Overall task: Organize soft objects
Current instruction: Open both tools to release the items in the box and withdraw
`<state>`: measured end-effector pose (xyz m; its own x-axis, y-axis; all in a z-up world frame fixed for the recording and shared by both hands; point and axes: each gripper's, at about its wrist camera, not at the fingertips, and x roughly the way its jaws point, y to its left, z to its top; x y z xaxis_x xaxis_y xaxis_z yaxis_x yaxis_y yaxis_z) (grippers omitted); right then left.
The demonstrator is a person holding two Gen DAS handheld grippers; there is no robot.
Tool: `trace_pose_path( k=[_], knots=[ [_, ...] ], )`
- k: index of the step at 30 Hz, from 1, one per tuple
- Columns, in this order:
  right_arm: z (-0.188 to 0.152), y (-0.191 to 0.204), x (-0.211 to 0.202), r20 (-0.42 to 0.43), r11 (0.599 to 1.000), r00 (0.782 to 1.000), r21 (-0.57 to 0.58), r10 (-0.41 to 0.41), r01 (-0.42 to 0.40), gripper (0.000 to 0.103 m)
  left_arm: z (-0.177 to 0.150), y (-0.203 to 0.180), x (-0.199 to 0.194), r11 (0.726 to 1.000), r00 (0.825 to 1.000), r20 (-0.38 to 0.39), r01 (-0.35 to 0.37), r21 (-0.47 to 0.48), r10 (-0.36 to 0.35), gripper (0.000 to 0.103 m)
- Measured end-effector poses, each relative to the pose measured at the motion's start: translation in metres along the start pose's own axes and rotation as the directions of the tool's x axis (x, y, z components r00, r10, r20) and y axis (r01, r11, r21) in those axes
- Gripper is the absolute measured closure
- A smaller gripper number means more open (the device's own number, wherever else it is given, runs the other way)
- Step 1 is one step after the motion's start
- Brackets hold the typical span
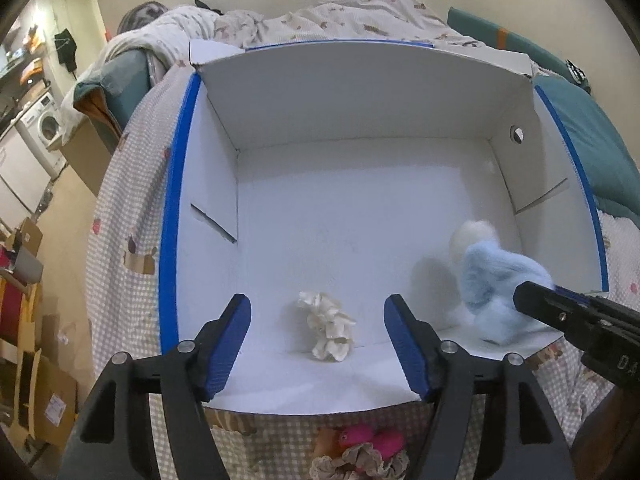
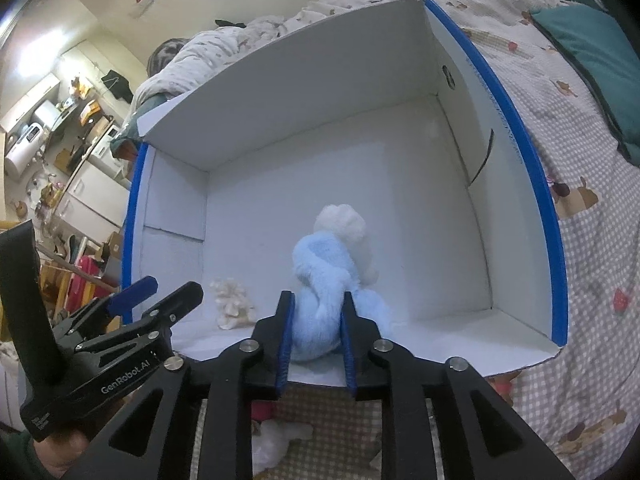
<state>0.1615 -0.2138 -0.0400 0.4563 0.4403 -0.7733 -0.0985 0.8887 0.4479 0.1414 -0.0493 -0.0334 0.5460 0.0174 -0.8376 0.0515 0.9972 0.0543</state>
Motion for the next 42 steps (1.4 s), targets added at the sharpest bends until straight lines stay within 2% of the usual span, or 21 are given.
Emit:
trace_pose_path(
  k=[2, 3, 4, 6, 9, 11, 13, 17, 22, 29, 34, 42],
  knots=[
    [0.001, 0.0, -0.002, 0.011, 1.0, 1.0, 0.008, 0.023, -0.023, 0.053, -0.001, 0.0, -0.002, 1.0, 1.0, 0.007, -0.017, 0.007, 0.017, 0.037],
    [0.001, 0.0, -0.004, 0.02, 0.999, 0.999, 0.012, 0.038, -0.039, 0.033, -0.001, 0.0, -0.003, 1.0, 1.0, 0.009, -0.025, 0.004, 0.025, 0.037],
    [0.001, 0.001, -0.006, 0.037, 0.998, 0.998, 0.016, 0.053, -0.054, 0.024, -0.001, 0.002, -0.004, 1.0, 1.0, 0.01, -0.025, -0.002, 0.025, 0.037],
    [0.002, 0.002, -0.012, 0.076, 0.998, 0.995, 0.018, 0.064, -0.066, 0.022, -0.001, 0.005, -0.004, 1.0, 1.0, 0.01, -0.018, -0.02, 0.018, 0.037],
    [0.003, 0.003, -0.01, 0.063, 0.996, 0.994, 0.018, 0.09, -0.091, 0.017, 0.0, 0.009, -0.005, 0.999, 1.0, 0.009, -0.018, -0.033, 0.018, 0.037],
    [0.003, 0.002, -0.011, 0.077, 0.997, 0.994, 0.022, 0.076, -0.078, 0.013, 0.0, 0.009, -0.006, 0.999, 1.0, 0.009, -0.02, -0.031, 0.02, 0.037],
    [0.003, 0.0, -0.012, 0.086, 0.996, 0.993, 0.035, 0.08, -0.083, 0.002, 0.0, 0.009, -0.008, 0.999, 1.0, 0.015, -0.02, -0.026, 0.02, 0.037],
    [0.001, -0.006, -0.016, 0.119, 0.993, 0.989, 0.063, 0.092, -0.1, 0.0, -0.002, 0.014, -0.015, 0.999, 0.999, 0.028, -0.026, -0.022, 0.026, 0.037],
    [-0.004, 0.005, -0.028, 0.2, 0.998, 0.979, -0.044, 0.043, -0.035, 0.0, -0.003, 0.023, -0.027, 0.999, 0.998, 0.049, -0.025, -0.04, 0.027, 0.037],
    [-0.008, 0.008, -0.032, 0.194, 0.996, 0.981, -0.092, 0.012, 0.006, 0.0, -0.008, 0.021, -0.043, 0.999, 0.996, 0.076, -0.037, 0.007, 0.036, 0.037],
    [-0.011, 0.012, -0.032, 0.183, 0.99, 0.982, -0.122, -0.044, 0.067, 0.0, -0.015, 0.022, -0.054, 0.999, 0.995, 0.091, -0.041, 0.002, 0.041, 0.037],
    [-0.029, 0.012, -0.054, 0.212, 0.991, 0.977, -0.125, -0.021, 0.048, 0.0, -0.031, 0.034, -0.063, 0.998, 0.995, 0.078, -0.056, -0.026, 0.058, 0.037]
  ],
)
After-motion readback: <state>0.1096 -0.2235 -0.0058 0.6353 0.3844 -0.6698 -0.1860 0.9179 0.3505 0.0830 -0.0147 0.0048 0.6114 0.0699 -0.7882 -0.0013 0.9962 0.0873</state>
